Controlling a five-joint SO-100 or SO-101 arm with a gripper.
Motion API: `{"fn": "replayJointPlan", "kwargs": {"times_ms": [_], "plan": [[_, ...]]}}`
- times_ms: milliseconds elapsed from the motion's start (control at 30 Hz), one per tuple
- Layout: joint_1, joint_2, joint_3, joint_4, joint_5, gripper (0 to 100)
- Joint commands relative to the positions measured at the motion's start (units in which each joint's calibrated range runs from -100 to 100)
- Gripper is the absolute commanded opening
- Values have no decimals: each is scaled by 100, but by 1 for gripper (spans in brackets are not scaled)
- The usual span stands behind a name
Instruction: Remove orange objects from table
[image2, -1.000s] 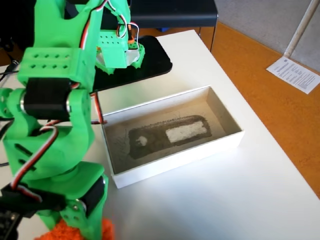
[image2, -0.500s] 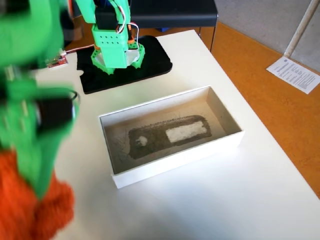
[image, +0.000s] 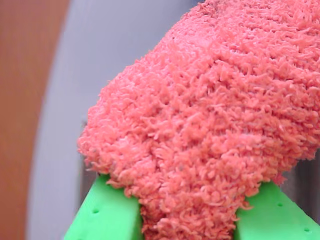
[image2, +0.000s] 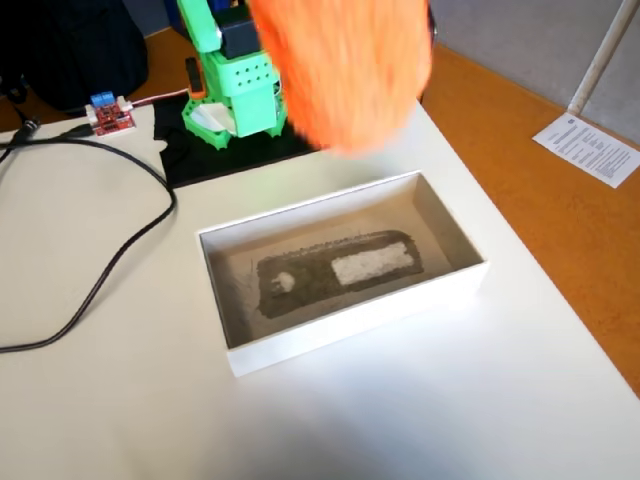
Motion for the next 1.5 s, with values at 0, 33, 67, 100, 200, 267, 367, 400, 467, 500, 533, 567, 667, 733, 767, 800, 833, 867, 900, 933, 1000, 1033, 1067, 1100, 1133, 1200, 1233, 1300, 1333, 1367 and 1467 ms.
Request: {"fn": "replayJointPlan", "kwargs": {"times_ms": [0, 33, 67, 100, 200, 267, 367, 400, 467, 500, 533, 567, 667, 733, 767, 800, 833, 867, 900, 933, 1000, 1033, 1067, 1100, 1133, 1200, 1233, 1300, 1333, 1367, 1467], "plan": [[258, 217, 1179, -1150, 200, 0], [310, 343, 1169, -1256, 225, 0], [340, 435, 1111, -1321, 225, 0], [362, 486, 1033, -1345, 210, 0], [362, 460, 975, -1361, 210, 0], [354, 385, 1024, -1361, 215, 0], [362, 293, 1111, -1361, 220, 0], [369, 267, 1140, -1361, 230, 0], [384, 242, 1179, -1369, 230, 0], [384, 234, 1198, -1369, 234, 0], [391, 234, 1208, -1369, 239, 0], [391, 225, 1218, -1369, 249, 0], [399, 217, 1227, -1402, 254, 0], [576, 301, 1159, -1426, 269, 0], [717, 377, 1092, -1426, 269, 0], [864, 452, 1043, -1426, 283, 0], [946, 494, 1043, -1426, 313, 0], [857, 502, 1053, -1426, 293, 0], [776, 502, 1063, -1426, 278, 0], [576, 494, 1033, -1458, 225, 0], [243, 511, 898, -1596, 127, 0], [192, 544, 830, -1621, 127, 0], [236, 578, 801, -1661, 181, 0], [347, 603, 820, -1726, 230, 0], [487, 628, 849, -1758, 288, 0], [635, 620, 956, -1750, 396, 0], [620, 620, 966, -1807, 396, 0], [613, 662, 927, -1839, 391, 0], [598, 687, 917, -1839, 400, 0], [524, 695, 908, -1839, 444, 0], [-422, 586, 404, -2034, 352, 0]]}}
